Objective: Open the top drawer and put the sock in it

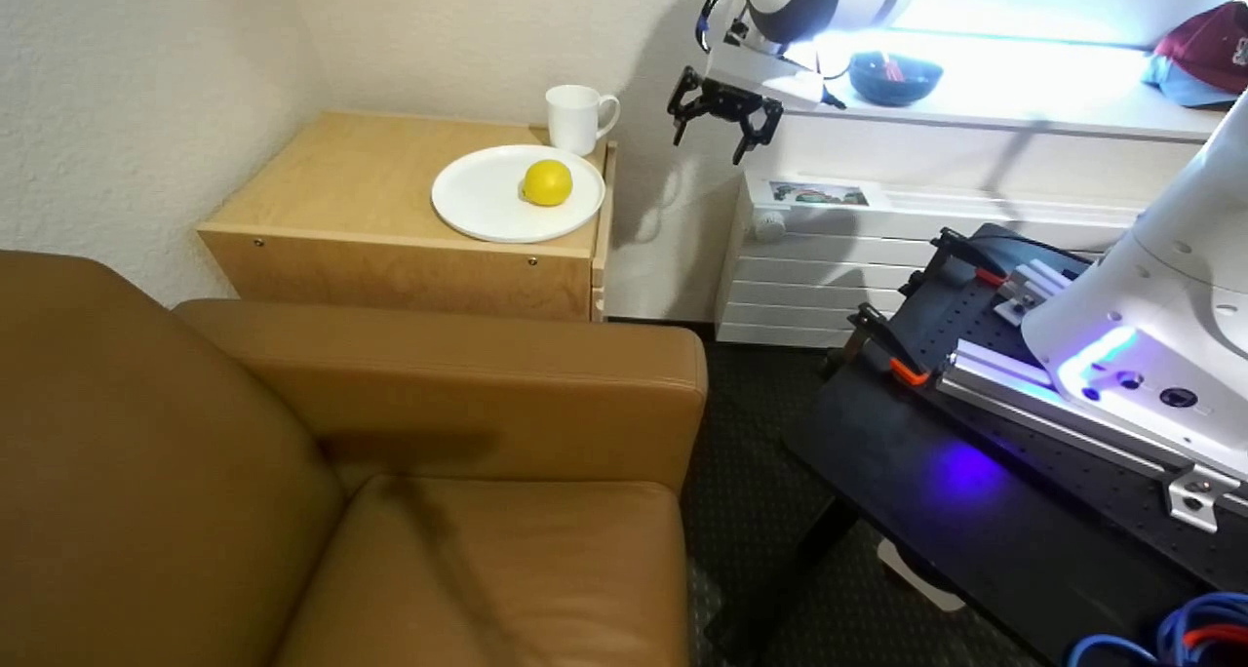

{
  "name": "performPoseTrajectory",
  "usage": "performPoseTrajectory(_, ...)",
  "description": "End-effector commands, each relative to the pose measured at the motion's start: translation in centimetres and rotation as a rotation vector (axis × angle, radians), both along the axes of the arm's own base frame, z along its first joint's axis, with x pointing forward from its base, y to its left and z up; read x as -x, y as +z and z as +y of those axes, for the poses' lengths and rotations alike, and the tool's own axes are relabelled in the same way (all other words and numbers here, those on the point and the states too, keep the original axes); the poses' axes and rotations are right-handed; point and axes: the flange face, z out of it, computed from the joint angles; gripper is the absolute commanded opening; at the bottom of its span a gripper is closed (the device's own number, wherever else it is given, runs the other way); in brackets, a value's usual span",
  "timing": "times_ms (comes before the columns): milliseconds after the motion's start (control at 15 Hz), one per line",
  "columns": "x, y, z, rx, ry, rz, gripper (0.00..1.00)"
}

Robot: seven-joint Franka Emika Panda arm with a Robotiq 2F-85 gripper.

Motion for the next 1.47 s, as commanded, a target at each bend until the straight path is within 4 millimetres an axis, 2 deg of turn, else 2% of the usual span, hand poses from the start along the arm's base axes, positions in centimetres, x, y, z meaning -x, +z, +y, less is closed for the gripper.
performPoseTrajectory(0,0.0,0.1,-0.1,0.000,0.001,0.000,1.00)
performPoseTrajectory(133,-1.1,-1.6,-0.2,-0.019,-0.046,0.012,1.00)
performPoseTrajectory(467,-4.7,-5.0,-0.5,-0.084,-0.161,-0.091,1.00)
performPoseTrajectory(733,-7.2,-8.4,-0.8,-0.125,-0.139,-0.081,1.00)
performPoseTrajectory(867,-8.4,-9.4,-1.1,-0.169,-0.120,-0.049,1.00)
performPoseTrajectory(1133,-10.3,-9.7,-1.7,-0.240,-0.093,-0.023,1.00)
performPoseTrajectory(1200,-10.4,-9.2,-1.8,-0.265,-0.091,-0.011,1.00)
performPoseTrajectory(1267,-9.7,-9.7,-1.4,-0.214,-0.108,-0.027,1.00)
performPoseTrajectory(1400,-10.3,-9.3,-1.7,-0.237,-0.102,-0.021,1.00)
